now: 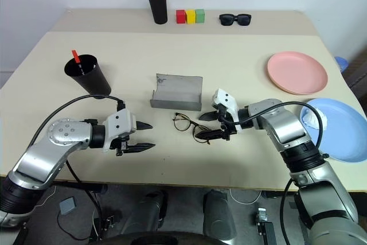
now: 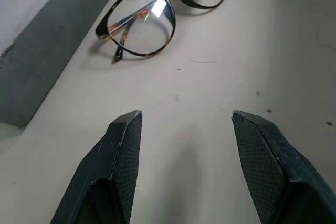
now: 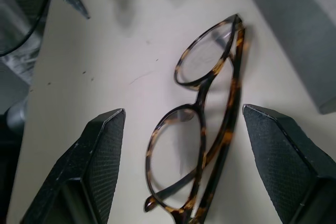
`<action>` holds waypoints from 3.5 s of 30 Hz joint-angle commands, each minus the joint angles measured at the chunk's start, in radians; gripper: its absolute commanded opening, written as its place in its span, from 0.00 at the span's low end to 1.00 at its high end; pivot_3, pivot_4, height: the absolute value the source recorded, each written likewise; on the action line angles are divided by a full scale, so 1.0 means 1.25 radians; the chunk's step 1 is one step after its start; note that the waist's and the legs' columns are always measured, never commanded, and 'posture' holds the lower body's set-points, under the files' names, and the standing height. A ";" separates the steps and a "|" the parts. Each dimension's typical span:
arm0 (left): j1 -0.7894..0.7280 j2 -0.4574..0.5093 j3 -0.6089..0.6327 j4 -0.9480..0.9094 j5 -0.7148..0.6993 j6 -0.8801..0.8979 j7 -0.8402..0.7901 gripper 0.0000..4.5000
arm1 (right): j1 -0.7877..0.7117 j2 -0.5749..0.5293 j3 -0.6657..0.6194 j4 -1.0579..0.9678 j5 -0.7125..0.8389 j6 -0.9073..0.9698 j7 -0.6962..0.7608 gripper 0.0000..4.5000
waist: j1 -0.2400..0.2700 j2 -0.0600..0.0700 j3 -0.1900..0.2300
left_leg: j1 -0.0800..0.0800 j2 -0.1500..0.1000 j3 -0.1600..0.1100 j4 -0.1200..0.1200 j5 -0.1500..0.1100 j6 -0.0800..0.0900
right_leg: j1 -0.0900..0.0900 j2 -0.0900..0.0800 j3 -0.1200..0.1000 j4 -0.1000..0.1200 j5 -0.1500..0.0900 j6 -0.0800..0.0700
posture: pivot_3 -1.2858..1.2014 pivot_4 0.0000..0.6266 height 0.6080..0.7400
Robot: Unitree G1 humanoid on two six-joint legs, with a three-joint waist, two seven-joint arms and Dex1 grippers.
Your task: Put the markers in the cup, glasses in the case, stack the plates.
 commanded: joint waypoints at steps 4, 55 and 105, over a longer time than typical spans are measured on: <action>-0.011 -0.006 0.007 0.013 0.013 0.001 0.036 0.61 | -0.028 0.028 0.007 0.006 -0.009 -0.004 0.019 0.81 | 0.000 0.000 0.000 | 0.000 0.000 0.000 0.000 0.000 0.000 | 0.000 0.000 0.000 0.000 0.000 0.000 | 0.52 0.24 1.00; -0.047 -0.032 -0.006 0.067 0.031 -0.014 0.076 0.62 | -0.020 0.026 0.016 -0.002 -0.030 -0.020 0.059 0.86 | 0.000 0.000 0.000 | 0.000 0.000 0.000 -0.001 0.000 0.000 | -0.001 0.000 0.000 0.000 0.000 0.000 | 0.52 0.24 1.00; 0.041 -0.079 0.050 0.029 0.033 -0.086 0.164 0.62 | -0.252 0.231 -0.183 0.308 -0.014 -0.391 -0.027 0.01 | -0.010 0.000 0.000 | 0.000 0.000 0.000 -0.002 0.000 0.000 | -0.002 0.000 0.000 0.000 0.000 0.000 | 0.52 0.24 1.00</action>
